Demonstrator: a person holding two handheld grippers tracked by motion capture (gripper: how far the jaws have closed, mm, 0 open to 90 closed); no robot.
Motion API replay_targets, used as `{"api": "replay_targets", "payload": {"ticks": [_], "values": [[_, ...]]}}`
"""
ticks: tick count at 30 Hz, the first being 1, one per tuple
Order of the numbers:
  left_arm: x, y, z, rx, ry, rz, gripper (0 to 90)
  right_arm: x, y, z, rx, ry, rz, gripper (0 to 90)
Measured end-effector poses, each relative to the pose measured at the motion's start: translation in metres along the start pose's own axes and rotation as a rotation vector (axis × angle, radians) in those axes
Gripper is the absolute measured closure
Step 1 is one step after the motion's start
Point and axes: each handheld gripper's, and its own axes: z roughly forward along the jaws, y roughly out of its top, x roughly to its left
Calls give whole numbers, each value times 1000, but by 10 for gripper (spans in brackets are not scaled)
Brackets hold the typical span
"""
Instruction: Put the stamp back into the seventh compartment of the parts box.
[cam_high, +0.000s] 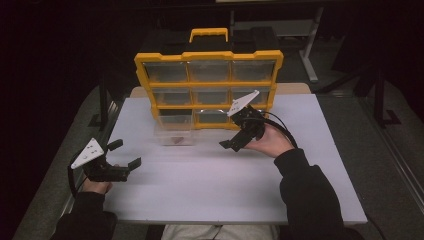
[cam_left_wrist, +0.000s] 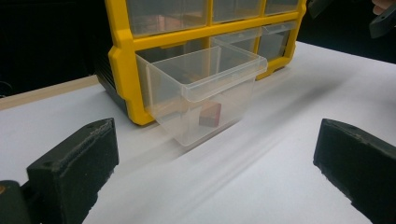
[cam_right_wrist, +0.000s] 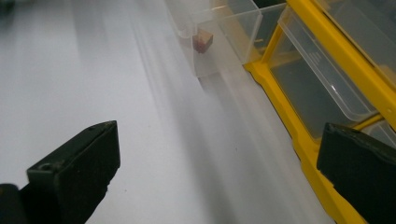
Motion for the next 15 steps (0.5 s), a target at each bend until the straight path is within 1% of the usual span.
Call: {"api": "replay_targets", "payload": {"ticks": [1,3,9,15], "values": [[0,0,0,0,0,0,0,0,-1,-2,-4,-2,-4,0],[0,0,0,1,0,1,0,0,-4,-5,-14,-4,6,0],[0,0,0,1,0,2,0,0,-13,-14,-19,-12,23,0],[-1,0,0,3,0,1,0,-1,-26,-23,-33,-18,53,0]]}}
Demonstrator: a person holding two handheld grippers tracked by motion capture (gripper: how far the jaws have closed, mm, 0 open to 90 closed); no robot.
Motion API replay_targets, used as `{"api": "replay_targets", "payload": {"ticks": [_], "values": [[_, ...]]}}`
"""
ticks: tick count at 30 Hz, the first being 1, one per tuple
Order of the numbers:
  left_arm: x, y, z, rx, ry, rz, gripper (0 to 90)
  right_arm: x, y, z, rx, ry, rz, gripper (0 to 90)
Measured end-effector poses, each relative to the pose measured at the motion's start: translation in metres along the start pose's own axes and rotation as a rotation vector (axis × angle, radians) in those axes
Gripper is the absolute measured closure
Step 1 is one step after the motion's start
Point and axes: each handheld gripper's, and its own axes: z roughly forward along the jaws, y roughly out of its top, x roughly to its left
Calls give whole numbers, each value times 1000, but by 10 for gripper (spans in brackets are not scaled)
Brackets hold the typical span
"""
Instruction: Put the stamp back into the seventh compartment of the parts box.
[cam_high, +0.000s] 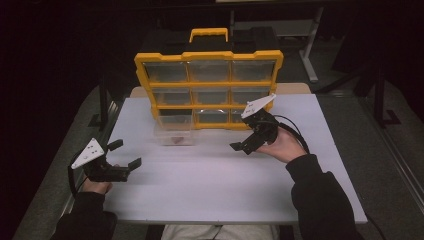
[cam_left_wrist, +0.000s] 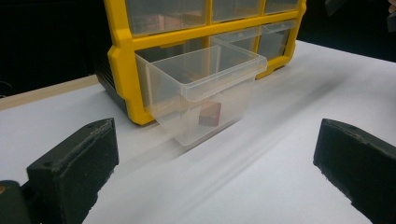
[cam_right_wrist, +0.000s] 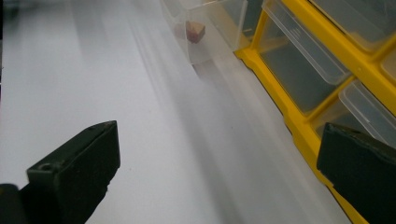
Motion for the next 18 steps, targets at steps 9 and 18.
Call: {"api": "replay_targets", "payload": {"ticks": [9,18], "values": [[0,0,0,2,0,3,0,-6,-24,-16,-36,-9,83,0],[0,0,0,2,1,4,0,-7,-44,-27,-60,-22,123,0]]}}
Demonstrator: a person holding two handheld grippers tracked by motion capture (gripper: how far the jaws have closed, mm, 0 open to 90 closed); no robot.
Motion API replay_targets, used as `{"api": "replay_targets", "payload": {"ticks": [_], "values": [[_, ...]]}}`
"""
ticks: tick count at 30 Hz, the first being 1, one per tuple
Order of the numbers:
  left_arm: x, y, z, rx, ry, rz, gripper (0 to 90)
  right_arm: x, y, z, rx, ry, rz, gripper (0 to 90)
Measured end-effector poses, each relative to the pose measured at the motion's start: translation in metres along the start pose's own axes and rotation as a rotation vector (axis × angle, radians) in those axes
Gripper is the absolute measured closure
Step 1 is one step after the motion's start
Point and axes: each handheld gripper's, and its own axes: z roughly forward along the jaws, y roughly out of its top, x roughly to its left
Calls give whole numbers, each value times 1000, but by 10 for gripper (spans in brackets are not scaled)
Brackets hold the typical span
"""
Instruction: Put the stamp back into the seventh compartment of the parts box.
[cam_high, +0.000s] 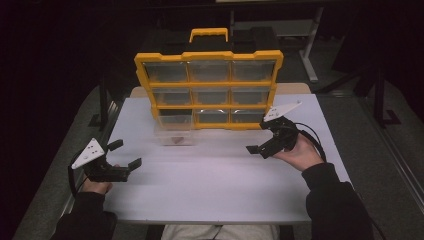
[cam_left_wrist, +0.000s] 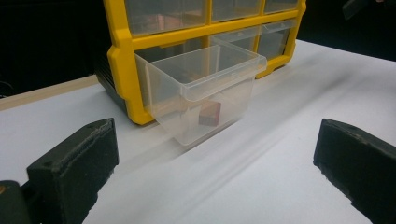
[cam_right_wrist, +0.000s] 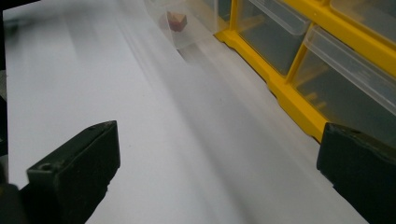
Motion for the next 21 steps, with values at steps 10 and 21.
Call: {"api": "replay_targets", "payload": {"ticks": [10,21], "values": [[0,0,1,2,-4,3,0,-4,-28,-7,-9,-26,47,0],[2,-1,3,21,-3,0,0,-3,-55,-19,-51,-53,87,0]]}}
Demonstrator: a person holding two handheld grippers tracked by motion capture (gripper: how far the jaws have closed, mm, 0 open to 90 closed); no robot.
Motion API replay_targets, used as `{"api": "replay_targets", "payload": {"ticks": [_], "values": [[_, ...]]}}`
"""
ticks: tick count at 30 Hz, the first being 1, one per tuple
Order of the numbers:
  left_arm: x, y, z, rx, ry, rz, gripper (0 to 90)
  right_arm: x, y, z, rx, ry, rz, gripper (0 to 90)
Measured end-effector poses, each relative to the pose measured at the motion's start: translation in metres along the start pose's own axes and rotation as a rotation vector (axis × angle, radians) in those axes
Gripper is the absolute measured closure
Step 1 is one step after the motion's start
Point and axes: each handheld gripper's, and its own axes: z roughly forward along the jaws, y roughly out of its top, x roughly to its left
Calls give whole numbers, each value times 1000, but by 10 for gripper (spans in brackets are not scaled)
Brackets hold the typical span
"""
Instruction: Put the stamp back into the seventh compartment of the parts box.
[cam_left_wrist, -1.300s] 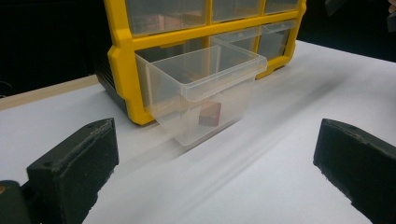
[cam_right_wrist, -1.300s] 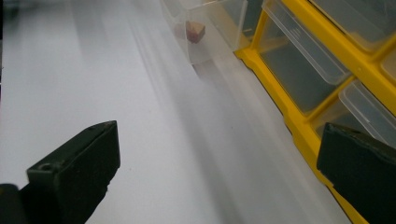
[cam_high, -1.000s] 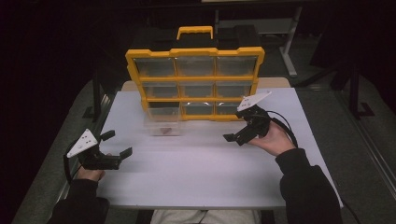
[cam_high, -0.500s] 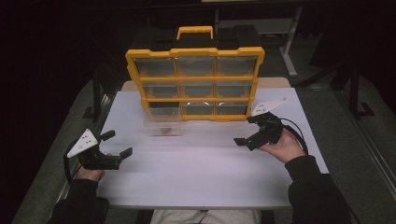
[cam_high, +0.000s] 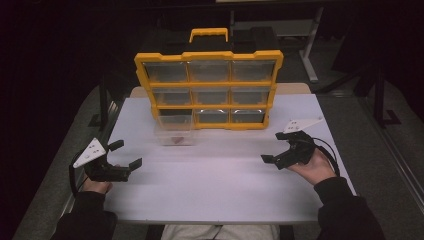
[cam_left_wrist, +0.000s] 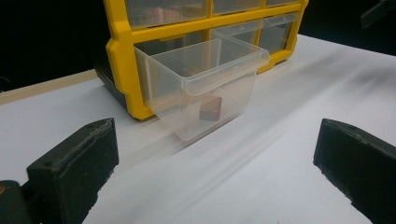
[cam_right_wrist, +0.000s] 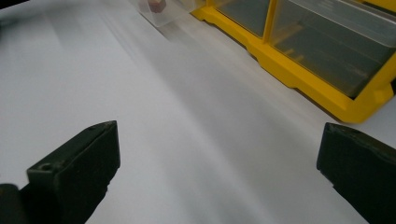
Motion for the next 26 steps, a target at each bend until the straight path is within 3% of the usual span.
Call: {"api": "replay_targets", "payload": {"ticks": [14,19,26], "values": [[1,0,1,-2,5,-4,0,-5,-34,-23,-73,-64,57,0],[1,0,0,-6,6,-6,0,-7,-48,-27,-74,-80,78,0],[4,2,-2,-44,41,-20,0,-10,-62,-33,-97,-108,118,0]]}}
